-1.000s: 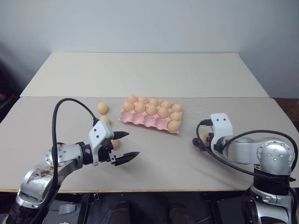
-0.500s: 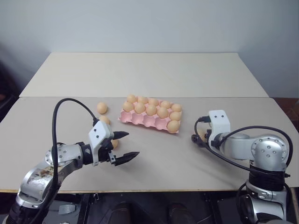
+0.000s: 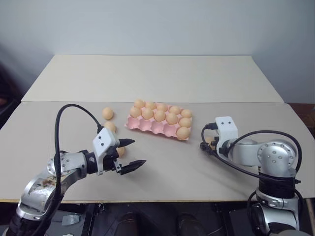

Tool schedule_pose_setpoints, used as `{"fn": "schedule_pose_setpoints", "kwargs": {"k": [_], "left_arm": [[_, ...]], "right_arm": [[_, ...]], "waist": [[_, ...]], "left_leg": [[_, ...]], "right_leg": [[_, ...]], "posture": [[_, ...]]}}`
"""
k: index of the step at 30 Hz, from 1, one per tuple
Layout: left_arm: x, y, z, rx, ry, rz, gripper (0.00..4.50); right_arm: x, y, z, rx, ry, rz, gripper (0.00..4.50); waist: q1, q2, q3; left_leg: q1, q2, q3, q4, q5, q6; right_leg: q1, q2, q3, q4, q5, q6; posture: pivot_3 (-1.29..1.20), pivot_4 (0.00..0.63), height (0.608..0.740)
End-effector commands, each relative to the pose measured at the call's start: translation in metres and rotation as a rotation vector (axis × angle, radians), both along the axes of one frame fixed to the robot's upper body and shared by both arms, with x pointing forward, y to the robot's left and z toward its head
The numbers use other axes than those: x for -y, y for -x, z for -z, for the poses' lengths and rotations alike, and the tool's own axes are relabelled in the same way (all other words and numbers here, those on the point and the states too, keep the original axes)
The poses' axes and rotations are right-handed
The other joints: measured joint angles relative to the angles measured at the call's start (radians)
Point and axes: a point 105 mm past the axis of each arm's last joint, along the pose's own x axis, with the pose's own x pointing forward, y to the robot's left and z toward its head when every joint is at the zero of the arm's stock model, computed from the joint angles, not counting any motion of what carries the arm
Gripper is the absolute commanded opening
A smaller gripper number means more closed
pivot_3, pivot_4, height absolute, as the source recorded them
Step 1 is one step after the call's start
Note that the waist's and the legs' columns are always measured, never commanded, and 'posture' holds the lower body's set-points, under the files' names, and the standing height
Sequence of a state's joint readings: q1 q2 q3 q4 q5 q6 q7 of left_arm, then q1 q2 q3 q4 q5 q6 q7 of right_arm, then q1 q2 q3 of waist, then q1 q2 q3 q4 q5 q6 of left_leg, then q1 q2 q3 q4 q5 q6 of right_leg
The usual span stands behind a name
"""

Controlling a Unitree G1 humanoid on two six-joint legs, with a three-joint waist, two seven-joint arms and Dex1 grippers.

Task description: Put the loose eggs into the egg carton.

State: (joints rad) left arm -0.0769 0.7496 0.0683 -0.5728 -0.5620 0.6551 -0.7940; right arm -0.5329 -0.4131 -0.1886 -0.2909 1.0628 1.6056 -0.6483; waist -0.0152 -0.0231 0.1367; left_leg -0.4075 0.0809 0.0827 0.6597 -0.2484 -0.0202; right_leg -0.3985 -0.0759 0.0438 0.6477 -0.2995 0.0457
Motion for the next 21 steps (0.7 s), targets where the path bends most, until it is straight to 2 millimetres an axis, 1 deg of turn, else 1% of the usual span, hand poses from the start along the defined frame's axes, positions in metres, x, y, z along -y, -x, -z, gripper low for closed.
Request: {"fn": "schedule_pose_setpoints", "kwargs": {"k": [1,3,4,7,8,12,14,15,17,21], "left_arm": [[0.000,0.001,-0.010,0.052,0.005,-0.002,4.50],[0.000,0.001,-0.010,0.052,0.005,-0.003,4.50],[-0.001,0.001,-0.010,0.053,0.005,-0.004,4.50],[-0.001,0.001,-0.011,0.053,0.005,-0.007,4.50],[-0.002,0.001,-0.011,0.054,0.005,-0.008,4.50],[-0.013,-0.003,-0.014,0.065,-0.004,-0.053,4.50],[-0.021,-0.007,-0.015,0.084,-0.006,-0.093,4.50],[-0.025,-0.010,-0.017,0.095,-0.001,-0.116,4.50],[-0.029,-0.014,-0.019,0.107,0.026,-0.151,4.50],[-0.028,-0.015,-0.020,0.113,0.047,-0.165,4.50]], "right_arm": [[-0.007,-0.003,-0.012,0.067,0.004,-0.023,2.51],[-0.010,-0.004,-0.015,0.080,0.007,-0.038,1.94],[-0.011,-0.004,-0.016,0.085,0.008,-0.044,1.85],[-0.014,-0.004,-0.025,0.118,0.016,-0.081,1.79],[-0.017,-0.004,-0.031,0.142,0.014,-0.111,1.79],[-0.046,-0.006,-0.079,0.291,-0.065,-0.286,1.75],[-0.059,-0.008,-0.094,0.331,-0.093,-0.340,1.72],[-0.066,-0.009,-0.097,0.338,-0.099,-0.361,1.70],[-0.078,-0.013,-0.095,0.333,-0.100,-0.387,1.69],[-0.095,-0.023,-0.090,0.324,-0.111,-0.402,1.69]], "waist": [[-0.001,0.000,0.000],[-0.001,0.000,0.000],[0.000,0.000,0.000],[0.001,0.000,0.000],[0.001,0.000,0.000],[-0.006,0.000,0.000],[-0.007,0.000,0.000],[-0.006,0.000,0.000],[-0.003,0.000,0.000],[0.000,0.000,0.000]], "left_leg": [[0.000,0.000,0.000,0.000,0.000,0.000],[-0.001,0.000,0.000,0.000,0.000,0.000],[-0.001,0.000,0.000,0.000,0.000,0.000],[-0.002,0.000,0.000,0.000,0.000,0.000],[-0.003,0.000,0.000,0.000,0.000,0.000],[-0.003,0.000,0.001,0.000,0.000,0.000],[-0.003,0.001,0.001,0.000,0.000,0.000],[-0.003,0.002,0.001,-0.001,0.000,0.000],[-0.003,0.002,0.000,-0.001,0.000,0.000],[-0.004,0.000,0.001,0.000,0.000,0.000]], "right_leg": [[0.000,0.000,0.000,0.000,0.000,0.000],[-0.001,0.000,0.000,0.000,0.000,0.000],[-0.002,0.000,0.000,0.000,0.000,0.000],[-0.002,0.000,0.000,0.000,0.000,0.000],[-0.003,0.000,0.000,0.000,0.000,0.000],[-0.005,0.000,0.001,0.001,0.000,0.000],[-0.005,0.001,0.001,0.002,0.000,0.000],[-0.005,0.002,0.001,0.002,0.000,0.000],[-0.005,0.002,0.001,0.001,0.000,0.000],[-0.005,0.000,0.001,0.001,0.000,0.000]], "posture": [[0.00,0.150,0.740],[0.00,0.150,0.740],[0.00,0.150,0.740],[0.00,0.150,0.740],[0.00,0.150,0.740],[0.00,0.150,0.740],[0.00,0.150,0.740],[0.00,0.150,0.740],[0.00,0.150,0.740],[0.00,0.150,0.740]]}}
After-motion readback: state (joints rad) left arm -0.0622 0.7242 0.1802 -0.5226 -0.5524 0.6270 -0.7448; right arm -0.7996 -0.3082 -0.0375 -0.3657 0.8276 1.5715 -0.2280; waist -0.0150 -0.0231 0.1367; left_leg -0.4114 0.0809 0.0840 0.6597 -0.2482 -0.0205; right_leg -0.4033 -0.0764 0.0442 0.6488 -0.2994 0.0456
